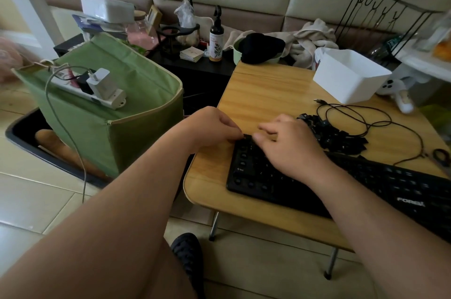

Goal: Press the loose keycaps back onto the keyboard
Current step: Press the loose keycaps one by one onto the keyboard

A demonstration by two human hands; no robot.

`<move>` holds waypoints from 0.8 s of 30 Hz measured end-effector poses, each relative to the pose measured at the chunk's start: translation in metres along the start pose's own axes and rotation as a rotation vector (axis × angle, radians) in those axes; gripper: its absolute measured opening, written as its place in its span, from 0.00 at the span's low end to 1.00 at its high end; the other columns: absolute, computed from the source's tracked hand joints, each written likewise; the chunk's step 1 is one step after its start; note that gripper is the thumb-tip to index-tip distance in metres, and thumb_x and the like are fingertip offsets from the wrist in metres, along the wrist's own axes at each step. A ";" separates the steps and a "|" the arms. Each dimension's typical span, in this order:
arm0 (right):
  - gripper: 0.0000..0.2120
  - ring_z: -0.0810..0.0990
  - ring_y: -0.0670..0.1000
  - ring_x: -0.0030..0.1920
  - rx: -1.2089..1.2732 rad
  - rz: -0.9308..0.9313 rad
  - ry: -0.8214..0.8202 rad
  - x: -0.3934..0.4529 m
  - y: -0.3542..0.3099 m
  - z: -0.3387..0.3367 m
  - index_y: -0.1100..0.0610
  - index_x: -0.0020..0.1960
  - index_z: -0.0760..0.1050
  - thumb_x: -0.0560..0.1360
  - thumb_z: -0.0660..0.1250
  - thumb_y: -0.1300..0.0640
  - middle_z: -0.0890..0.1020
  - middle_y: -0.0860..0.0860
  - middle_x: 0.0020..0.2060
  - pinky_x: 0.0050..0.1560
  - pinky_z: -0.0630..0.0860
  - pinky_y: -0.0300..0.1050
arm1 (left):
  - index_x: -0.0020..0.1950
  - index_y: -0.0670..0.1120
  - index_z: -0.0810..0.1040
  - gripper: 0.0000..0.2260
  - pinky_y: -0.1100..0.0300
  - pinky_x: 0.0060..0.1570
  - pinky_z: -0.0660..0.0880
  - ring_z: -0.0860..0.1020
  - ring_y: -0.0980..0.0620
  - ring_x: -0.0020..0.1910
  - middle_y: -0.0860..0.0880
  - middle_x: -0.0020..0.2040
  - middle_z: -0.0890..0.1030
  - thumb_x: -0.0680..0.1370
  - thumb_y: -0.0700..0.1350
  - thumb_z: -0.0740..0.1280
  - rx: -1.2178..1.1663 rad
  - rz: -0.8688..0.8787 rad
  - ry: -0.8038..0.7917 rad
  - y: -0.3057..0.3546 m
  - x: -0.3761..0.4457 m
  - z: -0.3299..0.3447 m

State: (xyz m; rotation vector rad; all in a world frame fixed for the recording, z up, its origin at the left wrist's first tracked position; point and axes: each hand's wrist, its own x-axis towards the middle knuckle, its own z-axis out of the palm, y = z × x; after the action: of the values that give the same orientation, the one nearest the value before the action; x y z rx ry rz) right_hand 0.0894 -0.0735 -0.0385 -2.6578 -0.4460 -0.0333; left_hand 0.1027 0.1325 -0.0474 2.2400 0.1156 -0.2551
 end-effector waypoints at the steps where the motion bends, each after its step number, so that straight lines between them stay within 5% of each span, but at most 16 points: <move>1: 0.16 0.75 0.54 0.62 0.048 0.018 0.076 0.002 0.007 -0.002 0.49 0.66 0.82 0.81 0.66 0.46 0.79 0.48 0.58 0.63 0.74 0.52 | 0.45 0.57 0.89 0.05 0.50 0.62 0.76 0.80 0.55 0.55 0.56 0.47 0.86 0.73 0.56 0.77 -0.011 -0.009 -0.004 0.000 0.000 0.000; 4: 0.13 0.77 0.50 0.56 0.108 0.071 0.154 0.000 0.025 -0.012 0.51 0.63 0.84 0.81 0.66 0.57 0.81 0.49 0.56 0.57 0.70 0.41 | 0.44 0.55 0.88 0.08 0.49 0.62 0.76 0.80 0.55 0.54 0.56 0.47 0.86 0.73 0.58 0.78 0.003 -0.025 -0.004 0.002 0.000 0.002; 8: 0.15 0.74 0.46 0.54 0.116 0.087 0.157 -0.009 0.045 -0.018 0.51 0.63 0.84 0.81 0.64 0.62 0.78 0.45 0.55 0.55 0.68 0.39 | 0.40 0.61 0.86 0.04 0.42 0.64 0.76 0.81 0.56 0.52 0.61 0.44 0.85 0.70 0.57 0.79 0.126 0.028 0.080 0.006 0.004 0.009; 14: 0.16 0.75 0.43 0.50 0.127 0.093 0.177 -0.017 0.070 -0.028 0.49 0.63 0.83 0.81 0.64 0.62 0.79 0.45 0.57 0.46 0.65 0.29 | 0.43 0.61 0.84 0.04 0.41 0.63 0.75 0.80 0.56 0.51 0.62 0.44 0.83 0.72 0.59 0.73 0.100 0.120 0.231 0.039 0.012 0.034; 20: 0.14 0.74 0.42 0.50 0.148 0.089 0.226 -0.029 0.081 -0.034 0.48 0.62 0.84 0.80 0.68 0.60 0.78 0.41 0.53 0.48 0.64 0.27 | 0.49 0.61 0.81 0.06 0.46 0.61 0.66 0.78 0.52 0.54 0.59 0.49 0.81 0.75 0.59 0.71 0.374 0.175 0.183 0.077 0.022 0.072; 24: 0.14 0.74 0.38 0.47 0.173 0.079 0.255 -0.029 0.081 -0.036 0.46 0.61 0.84 0.79 0.68 0.59 0.77 0.40 0.52 0.46 0.64 0.25 | 0.52 0.59 0.81 0.06 0.36 0.71 0.63 0.75 0.50 0.53 0.55 0.52 0.81 0.76 0.56 0.72 0.445 0.106 0.154 0.085 0.027 0.081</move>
State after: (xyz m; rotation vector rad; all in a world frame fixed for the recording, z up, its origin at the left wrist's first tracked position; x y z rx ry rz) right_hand 0.0896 -0.1668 -0.0433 -2.4557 -0.2482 -0.2928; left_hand 0.1317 0.0157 -0.0384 2.6979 0.0225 -0.0519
